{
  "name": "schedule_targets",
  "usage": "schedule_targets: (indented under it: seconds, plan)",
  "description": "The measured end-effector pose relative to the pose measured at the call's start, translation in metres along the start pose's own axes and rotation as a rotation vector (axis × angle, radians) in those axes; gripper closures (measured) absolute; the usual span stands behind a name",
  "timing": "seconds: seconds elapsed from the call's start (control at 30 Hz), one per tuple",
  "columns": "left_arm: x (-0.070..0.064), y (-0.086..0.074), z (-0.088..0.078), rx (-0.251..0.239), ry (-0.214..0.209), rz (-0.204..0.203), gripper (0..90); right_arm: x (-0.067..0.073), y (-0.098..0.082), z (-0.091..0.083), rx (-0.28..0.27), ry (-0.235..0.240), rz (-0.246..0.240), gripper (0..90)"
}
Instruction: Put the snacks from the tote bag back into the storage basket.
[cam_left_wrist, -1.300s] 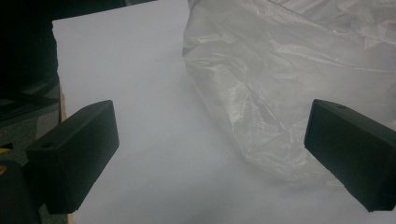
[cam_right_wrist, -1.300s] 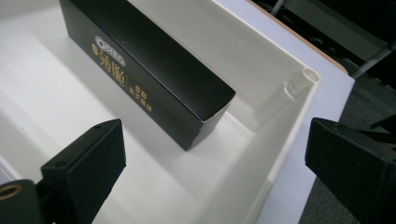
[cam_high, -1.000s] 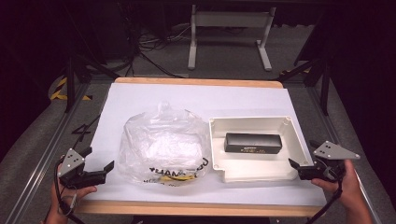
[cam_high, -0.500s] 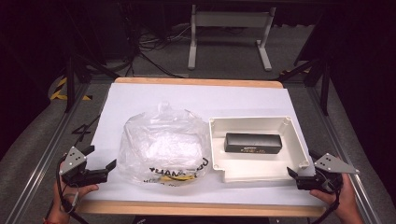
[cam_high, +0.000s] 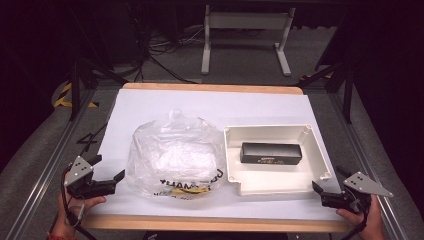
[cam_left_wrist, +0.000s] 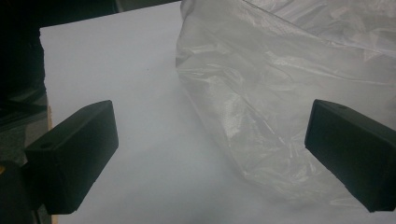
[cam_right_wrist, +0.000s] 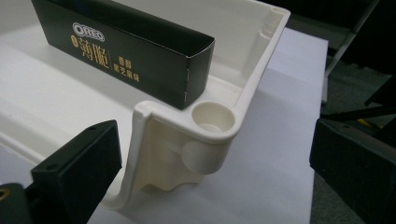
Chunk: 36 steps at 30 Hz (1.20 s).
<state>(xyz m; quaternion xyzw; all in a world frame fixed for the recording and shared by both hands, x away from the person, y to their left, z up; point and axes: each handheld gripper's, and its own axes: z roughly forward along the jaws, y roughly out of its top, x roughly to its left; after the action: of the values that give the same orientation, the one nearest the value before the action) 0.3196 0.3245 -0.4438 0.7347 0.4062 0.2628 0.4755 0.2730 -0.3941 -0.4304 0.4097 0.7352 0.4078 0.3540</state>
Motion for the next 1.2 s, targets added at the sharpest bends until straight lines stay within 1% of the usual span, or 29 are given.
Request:
schedule_targets:
  seconds: [0.03, 0.1, 0.13, 0.17, 0.2, 0.3, 0.33, 0.37, 0.53, 0.63, 0.7, 0.73, 0.8, 0.9, 0.93, 1.03, 1.07, 1.2]
  plan:
    - [0.001, 0.0, 0.0, -0.003, -0.002, -0.006, 3.6, -0.001, -0.001, -0.001, -0.011, 0.005, 0.003, 2.8]
    - [0.002, -0.001, 0.001, 0.002, -0.004, -0.004, 3.5, -0.001, -0.003, -0.002, -0.033, 0.007, 0.009, 2.8]
    - [0.002, -0.001, 0.001, 0.001, -0.005, -0.003, 3.5, 0.0, -0.004, -0.002, -0.034, 0.004, 0.006, 2.8]
    - [0.002, -0.001, 0.001, 0.003, -0.003, -0.001, 3.5, 0.0, -0.005, -0.001, -0.033, 0.011, 0.008, 2.8]
    - [0.002, -0.001, 0.001, 0.001, -0.004, -0.002, 3.5, 0.001, -0.006, -0.001, -0.031, 0.004, -0.002, 2.8]
    - [0.002, -0.001, 0.001, -0.005, -0.004, -0.008, 3.5, 0.003, -0.009, 0.002, -0.048, 0.02, 0.012, 2.8]
    - [0.002, -0.001, 0.001, -0.005, -0.003, -0.01, 3.5, 0.003, -0.01, 0.003, -0.04, 0.01, 0.009, 2.8]
    - [0.002, -0.001, 0.001, -0.003, -0.004, -0.009, 3.5, 0.003, -0.01, 0.003, -0.046, 0.015, 0.014, 2.8]
    - [0.002, -0.001, 0.001, 0.001, -0.001, 0.0, 3.4, 0.002, -0.013, 0.001, -0.059, 0.003, 0.027, 2.9]
    - [0.001, -0.001, 0.0, -0.005, -0.003, 0.003, 3.4, 0.001, -0.015, -0.001, -0.086, -0.01, 0.049, 3.0]
    - [0.001, -0.001, 0.0, -0.006, -0.005, 0.001, 3.3, 0.001, -0.015, -0.001, -0.085, -0.002, 0.046, 3.0]
    - [0.001, -0.001, 0.001, -0.006, -0.006, 0.001, 3.2, 0.002, -0.014, 0.0, -0.073, -0.008, 0.042, 3.0]
    - [0.002, -0.003, 0.002, -0.003, -0.009, 0.003, 3.1, 0.002, -0.014, 0.001, -0.067, -0.003, 0.033, 3.0]
    - [0.002, -0.003, 0.002, 0.003, -0.005, 0.009, 3.1, 0.003, -0.015, 0.0, -0.072, -0.015, 0.032, 3.1]
    - [0.003, -0.003, 0.002, 0.0, -0.002, 0.008, 3.1, 0.003, -0.015, 0.0, -0.083, -0.014, 0.036, 3.4]
    - [0.003, -0.002, 0.002, -0.004, 0.0, 0.01, 3.1, 0.003, -0.015, -0.001, -0.085, -0.012, 0.035, 3.5]
    - [0.003, -0.002, 0.002, -0.007, 0.0, 0.012, 3.1, 0.003, -0.015, -0.001, -0.084, -0.018, 0.035, 3.5]
    - [0.002, -0.001, 0.002, -0.008, 0.005, 0.005, 3.1, 0.002, -0.016, -0.001, -0.094, -0.006, 0.038, 3.5]
